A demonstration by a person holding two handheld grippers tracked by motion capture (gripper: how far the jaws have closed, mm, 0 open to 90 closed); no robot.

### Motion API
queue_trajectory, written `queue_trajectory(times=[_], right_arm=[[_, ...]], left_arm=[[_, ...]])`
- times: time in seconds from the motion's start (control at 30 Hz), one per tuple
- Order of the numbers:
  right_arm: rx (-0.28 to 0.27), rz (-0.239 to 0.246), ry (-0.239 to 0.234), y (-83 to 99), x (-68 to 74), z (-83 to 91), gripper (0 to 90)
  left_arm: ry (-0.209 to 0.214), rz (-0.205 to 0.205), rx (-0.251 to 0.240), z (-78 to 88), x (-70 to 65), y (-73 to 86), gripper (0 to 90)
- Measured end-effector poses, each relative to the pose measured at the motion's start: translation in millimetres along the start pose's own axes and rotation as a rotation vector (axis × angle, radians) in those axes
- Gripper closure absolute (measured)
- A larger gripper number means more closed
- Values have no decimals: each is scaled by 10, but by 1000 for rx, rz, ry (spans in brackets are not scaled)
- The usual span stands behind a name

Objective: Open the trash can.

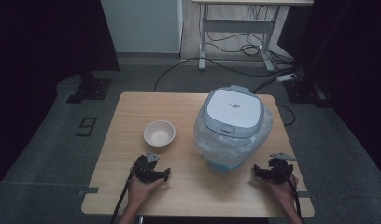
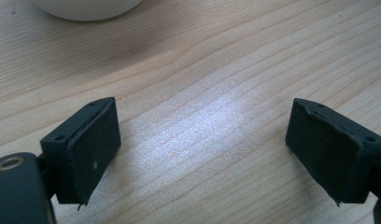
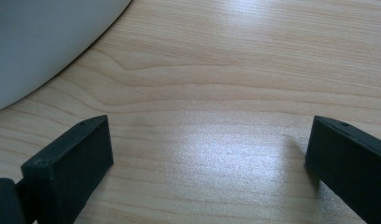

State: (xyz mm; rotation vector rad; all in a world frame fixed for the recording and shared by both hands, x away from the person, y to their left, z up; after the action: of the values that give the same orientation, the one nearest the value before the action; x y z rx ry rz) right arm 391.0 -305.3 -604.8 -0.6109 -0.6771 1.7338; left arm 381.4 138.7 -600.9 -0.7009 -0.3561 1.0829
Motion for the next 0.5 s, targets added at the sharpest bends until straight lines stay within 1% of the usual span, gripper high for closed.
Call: queue_trajectory(times=[0.1, 0.2, 0.27, 0.33, 0.37, 0.43, 0.47, 0.5], right_arm=[[-4, 3, -6, 10, -12, 20, 36], [-20, -6, 7, 15, -47, 49, 101], [-32, -1, 22, 12, -73, 68, 134], [-46, -3, 14, 0, -80, 98, 152], [-56, -1, 6, -8, -79, 116, 176], [-78, 10, -24, -25, -63, 157, 263], [-78, 10, -24, -25, -63, 157, 263], [-99, 41, -57, -35, -46, 209, 394]], left_arm=[[1, -2, 1, 1, 2, 0, 95], [3, -4, 1, 1, 6, -1, 96], [5, -5, 1, 1, 7, -1, 97], [6, -5, 0, 1, 10, -1, 98], [6, -6, 0, 1, 11, -1, 98], [8, -8, 0, 1, 12, -1, 99], [8, -8, 0, 1, 12, -1, 99], [9, -9, 0, 2, 14, -1, 100]])
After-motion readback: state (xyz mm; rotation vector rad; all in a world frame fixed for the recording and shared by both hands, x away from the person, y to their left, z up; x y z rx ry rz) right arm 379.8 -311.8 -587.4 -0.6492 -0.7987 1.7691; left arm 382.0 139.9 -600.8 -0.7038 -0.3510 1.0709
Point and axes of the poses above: each handheld gripper's, and its own axes: z roughly backward along the jaws, y roughly out of its underside, x roughly to its left, the point moved 7 cm from there along -z, roughly forward along the jaws, and after that the axes turned 5 degrees about z, right-handed, at the moved point
